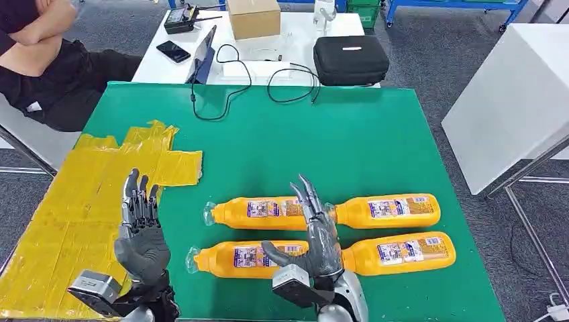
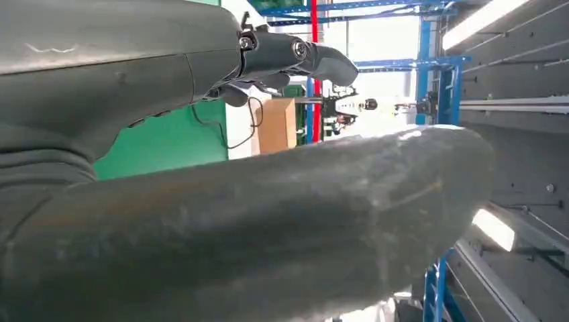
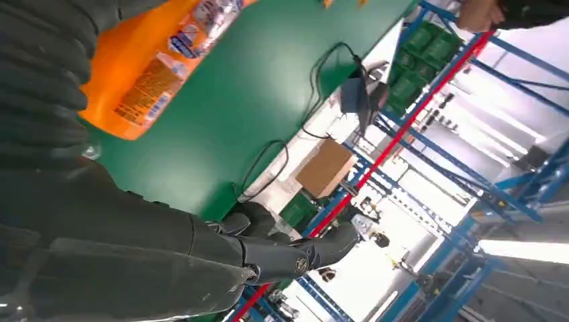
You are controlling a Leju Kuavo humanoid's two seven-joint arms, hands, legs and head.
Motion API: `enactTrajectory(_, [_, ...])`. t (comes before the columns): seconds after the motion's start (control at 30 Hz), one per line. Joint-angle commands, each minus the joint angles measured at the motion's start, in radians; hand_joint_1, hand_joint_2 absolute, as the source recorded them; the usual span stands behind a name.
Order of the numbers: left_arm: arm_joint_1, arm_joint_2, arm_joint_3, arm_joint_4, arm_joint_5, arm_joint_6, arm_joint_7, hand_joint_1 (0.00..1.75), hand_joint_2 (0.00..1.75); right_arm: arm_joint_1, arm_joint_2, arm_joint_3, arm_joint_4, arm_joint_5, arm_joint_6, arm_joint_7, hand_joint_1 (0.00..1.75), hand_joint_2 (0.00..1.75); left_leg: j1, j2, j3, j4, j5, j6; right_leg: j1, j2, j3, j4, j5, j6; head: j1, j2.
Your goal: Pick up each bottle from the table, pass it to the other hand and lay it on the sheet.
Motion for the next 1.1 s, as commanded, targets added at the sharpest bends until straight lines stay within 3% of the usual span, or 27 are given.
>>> enactTrajectory(0.03, [0.003,0.007,0.052,0.013,0.021,-0.014,0.001,0.0,0.0,0.083,-0.159,-0.008,-0.078,0.038,0.058,0.056,0.0,1.75,0.001,0.001,0.006,-0.001,-0.002,-0.002,0.001,-0.001,0.006,-0.002,-0.002,0.0,0.0,0.0])
enactTrajectory(0.2, [-0.018,0.002,0.046,0.035,0.01,-0.03,0.001,0.0,0.0,-0.002,-0.139,0.031,0.059,0.107,0.141,0.093,0.0,1.75,0.0,0.003,0.003,-0.001,-0.001,-0.002,0.0,0.001,0.003,-0.001,0.0,0.0,0.0,0.0])
enactTrajectory(0.47, [-0.018,0.002,0.046,0.035,0.01,-0.03,0.001,0.0,0.0,-0.002,-0.139,0.031,0.059,0.107,0.141,0.093,0.0,1.75,0.0,0.002,0.003,-0.001,-0.001,-0.002,0.0,0.001,0.003,-0.002,0.0,0.0,0.0,0.0])
enactTrajectory(0.5, [-0.016,0.005,0.054,0.041,0.022,-0.042,0.001,0.0,0.0,-0.036,-0.159,0.084,0.133,0.161,0.264,0.167,0.0,1.75,0.0,0.004,0.005,-0.001,-0.002,-0.002,0.001,0.002,0.005,-0.002,-0.001,0.0,0.0,0.0])
enactTrajectory(0.57, [-0.017,0.005,0.058,0.038,0.023,-0.05,0.001,0.0,0.0,-0.073,-0.136,0.099,0.255,0.161,0.229,0.139,0.0,1.75,0.001,0.006,0.006,-0.002,-0.002,-0.002,0.001,0.003,0.006,-0.003,0.0,0.0,0.0,0.0])
enactTrajectory(1.1, [-0.022,0.012,0.052,0.039,0.021,-0.053,0.001,0.0,0.0,-0.139,-0.126,0.146,0.349,0.133,0.268,0.127,0.0,1.75,0.0,0.005,0.005,-0.001,-0.002,-0.003,0.001,0.003,0.004,-0.002,0.0,0.0,0.0,0.0])
